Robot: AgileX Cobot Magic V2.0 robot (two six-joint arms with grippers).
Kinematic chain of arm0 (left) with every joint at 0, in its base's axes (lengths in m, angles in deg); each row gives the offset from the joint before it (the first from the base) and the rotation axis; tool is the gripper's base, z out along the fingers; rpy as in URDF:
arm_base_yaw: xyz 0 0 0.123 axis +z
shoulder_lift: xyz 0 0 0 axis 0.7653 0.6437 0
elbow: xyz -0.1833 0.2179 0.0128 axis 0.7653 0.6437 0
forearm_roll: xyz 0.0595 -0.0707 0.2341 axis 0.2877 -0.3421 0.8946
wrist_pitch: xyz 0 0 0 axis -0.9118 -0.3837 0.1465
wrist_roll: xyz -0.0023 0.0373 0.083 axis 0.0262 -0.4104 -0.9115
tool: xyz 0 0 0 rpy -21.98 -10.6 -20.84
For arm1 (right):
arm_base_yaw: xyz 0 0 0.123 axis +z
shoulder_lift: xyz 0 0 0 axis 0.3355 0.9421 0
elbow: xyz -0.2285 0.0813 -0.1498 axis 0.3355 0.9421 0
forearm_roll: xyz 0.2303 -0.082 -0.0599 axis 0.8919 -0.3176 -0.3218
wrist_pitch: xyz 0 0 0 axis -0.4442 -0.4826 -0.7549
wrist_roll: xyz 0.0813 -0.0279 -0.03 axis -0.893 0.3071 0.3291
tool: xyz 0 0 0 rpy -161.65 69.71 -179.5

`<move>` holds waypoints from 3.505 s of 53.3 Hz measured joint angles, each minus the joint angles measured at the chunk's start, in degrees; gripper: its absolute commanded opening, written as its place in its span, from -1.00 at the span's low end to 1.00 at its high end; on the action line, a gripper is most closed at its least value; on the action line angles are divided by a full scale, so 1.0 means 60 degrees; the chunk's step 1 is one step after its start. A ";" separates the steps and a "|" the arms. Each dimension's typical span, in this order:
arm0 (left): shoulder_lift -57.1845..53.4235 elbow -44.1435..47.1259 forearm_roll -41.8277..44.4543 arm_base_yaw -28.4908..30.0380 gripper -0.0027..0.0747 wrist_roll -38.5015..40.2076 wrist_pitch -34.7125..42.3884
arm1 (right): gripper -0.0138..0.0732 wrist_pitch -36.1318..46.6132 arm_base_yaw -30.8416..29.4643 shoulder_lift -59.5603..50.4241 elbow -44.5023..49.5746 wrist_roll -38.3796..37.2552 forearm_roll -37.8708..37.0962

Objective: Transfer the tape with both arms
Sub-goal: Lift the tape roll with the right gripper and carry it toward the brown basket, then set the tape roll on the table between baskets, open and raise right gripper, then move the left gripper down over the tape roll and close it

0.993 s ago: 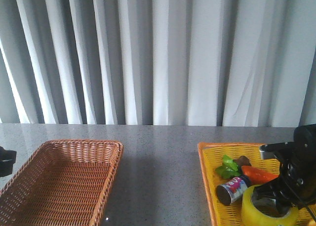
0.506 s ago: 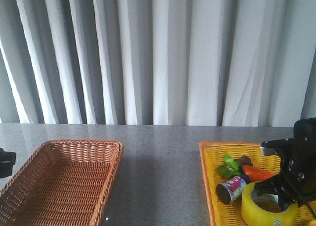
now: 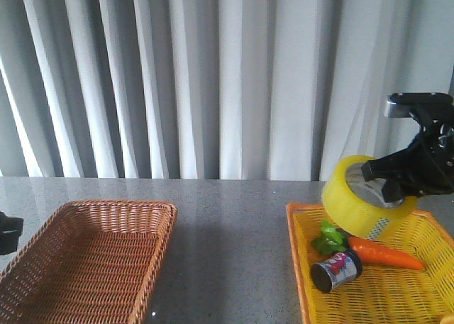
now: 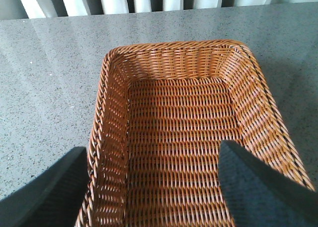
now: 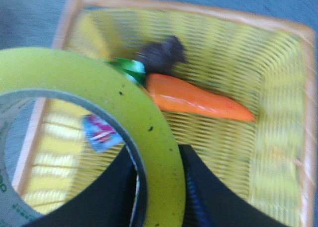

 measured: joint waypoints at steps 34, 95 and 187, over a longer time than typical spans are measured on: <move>0.0000 0.0000 0.0000 0.0000 0.40 0.0000 0.0006 | -0.38 -0.0153 0.4164 0.3198 -0.2292 -0.0790 -0.1655; 0.0000 0.0000 0.0000 0.0000 0.40 0.0000 -0.0004 | 0.56 0.0611 0.4147 0.5055 -0.2433 -0.1064 -0.1566; 0.0221 -0.1794 0.0000 -0.0973 0.40 0.0000 -0.0093 | -0.70 0.0657 -0.1396 -0.0999 -0.2736 0.0494 0.0551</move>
